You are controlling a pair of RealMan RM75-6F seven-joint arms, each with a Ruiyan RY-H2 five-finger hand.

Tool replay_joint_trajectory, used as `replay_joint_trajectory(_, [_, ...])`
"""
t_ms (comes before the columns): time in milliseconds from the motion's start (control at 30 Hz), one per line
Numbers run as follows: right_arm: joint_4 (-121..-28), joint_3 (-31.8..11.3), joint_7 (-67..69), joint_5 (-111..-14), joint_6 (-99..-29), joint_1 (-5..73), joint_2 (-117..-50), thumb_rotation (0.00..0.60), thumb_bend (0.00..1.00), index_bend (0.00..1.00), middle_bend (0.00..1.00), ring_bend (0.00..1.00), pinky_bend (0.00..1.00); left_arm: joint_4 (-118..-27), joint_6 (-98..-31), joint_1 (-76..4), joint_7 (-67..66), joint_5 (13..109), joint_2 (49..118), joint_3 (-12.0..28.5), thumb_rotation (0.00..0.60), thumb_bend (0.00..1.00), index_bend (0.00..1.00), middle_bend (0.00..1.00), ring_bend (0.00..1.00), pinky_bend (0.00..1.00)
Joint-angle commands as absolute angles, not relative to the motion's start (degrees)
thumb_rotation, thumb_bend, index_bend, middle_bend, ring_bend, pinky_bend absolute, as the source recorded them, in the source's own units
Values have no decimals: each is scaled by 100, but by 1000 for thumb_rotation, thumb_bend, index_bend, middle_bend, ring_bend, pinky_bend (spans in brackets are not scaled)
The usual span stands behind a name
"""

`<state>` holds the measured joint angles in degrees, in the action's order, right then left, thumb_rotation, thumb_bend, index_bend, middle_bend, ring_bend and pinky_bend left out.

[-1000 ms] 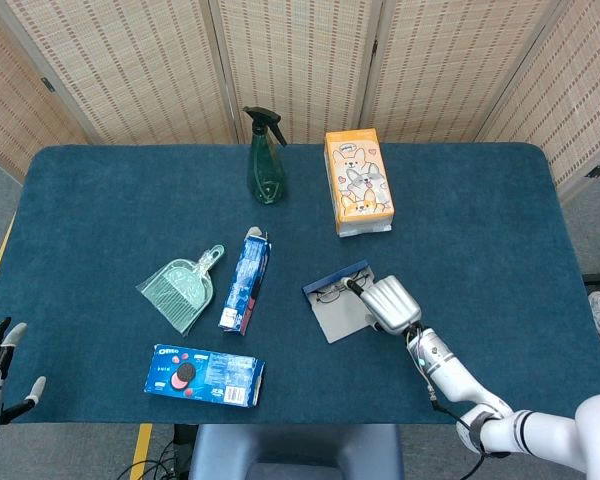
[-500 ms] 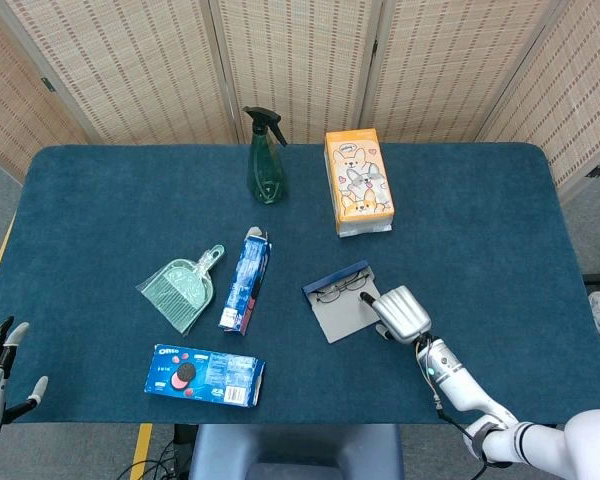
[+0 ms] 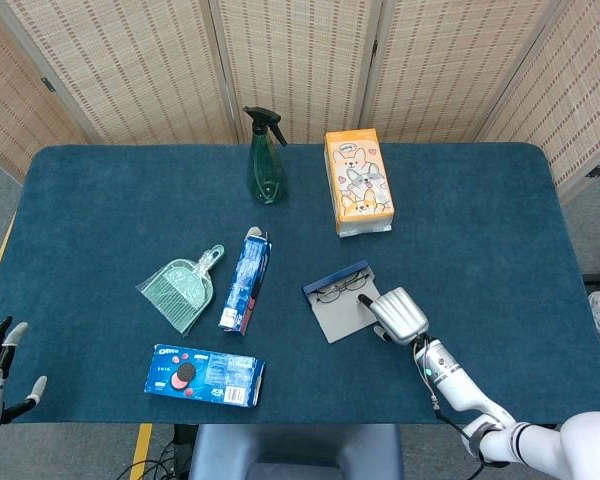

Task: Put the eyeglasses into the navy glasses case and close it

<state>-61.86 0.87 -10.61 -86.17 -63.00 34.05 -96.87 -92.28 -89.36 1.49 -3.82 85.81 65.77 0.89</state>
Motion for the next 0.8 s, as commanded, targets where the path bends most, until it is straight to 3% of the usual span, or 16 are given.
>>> replay_joint_trajectory(33, [-6151, 55, -1091, -8620, -6258, 3418, -9721, 600, 205, 321, 1000, 1000, 1000, -9227, -8939, 146, -374, 8588, 6581, 90, 600, 361, 104, 0, 5, 138])
replay_joint_trajectory(367, [-5969, -25, -1136, -8699, -6199, 3478, -9865, 600, 209, 346, 1000, 1000, 1000, -9206, -8954, 161, -355, 8575, 6575, 90, 600, 361, 104, 0, 6, 138])
replay_joint_trajectory(800, [-5851, -77, -1033, -8811, -6287, 3476, -9900, 600, 312, 392, 1000, 1000, 1000, -9174, -8973, 181, -321, 8575, 6577, 82, 600, 361, 104, 0, 5, 138])
